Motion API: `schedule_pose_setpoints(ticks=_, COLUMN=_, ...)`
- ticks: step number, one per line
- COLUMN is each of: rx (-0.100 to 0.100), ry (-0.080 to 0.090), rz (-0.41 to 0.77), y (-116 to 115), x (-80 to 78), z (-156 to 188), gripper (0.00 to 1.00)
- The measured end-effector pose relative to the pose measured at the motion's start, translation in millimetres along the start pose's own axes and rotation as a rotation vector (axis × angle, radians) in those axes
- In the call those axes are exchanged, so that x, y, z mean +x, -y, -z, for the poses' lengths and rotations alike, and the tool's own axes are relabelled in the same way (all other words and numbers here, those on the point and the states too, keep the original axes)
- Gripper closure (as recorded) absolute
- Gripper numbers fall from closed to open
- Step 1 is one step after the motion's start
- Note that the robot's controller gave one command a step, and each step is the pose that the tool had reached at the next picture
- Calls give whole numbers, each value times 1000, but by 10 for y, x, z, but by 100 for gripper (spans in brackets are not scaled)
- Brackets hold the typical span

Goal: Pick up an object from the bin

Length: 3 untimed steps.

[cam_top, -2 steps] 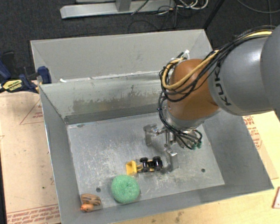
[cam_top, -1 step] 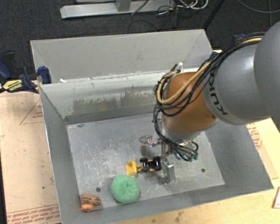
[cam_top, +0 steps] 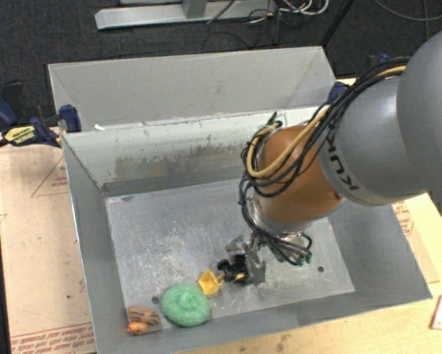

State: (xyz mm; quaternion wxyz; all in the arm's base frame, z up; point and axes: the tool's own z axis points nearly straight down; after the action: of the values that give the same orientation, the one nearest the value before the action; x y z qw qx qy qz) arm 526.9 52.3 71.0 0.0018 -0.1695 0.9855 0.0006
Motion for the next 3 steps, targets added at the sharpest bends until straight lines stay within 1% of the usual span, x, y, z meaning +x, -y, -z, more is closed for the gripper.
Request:
schedule_pose_setpoints(ticks=1, rx=0, ry=0, rz=0, y=-1, x=0, z=0, gripper=100)
schedule_pose_setpoints(ticks=2, rx=1, ry=-2, rz=-13, y=-138, x=-205, z=-9, gripper=100)
schedule_pose_setpoints(ticks=3, rx=-2, ry=2, rz=-16, y=-197, x=-187, z=-5, gripper=100)
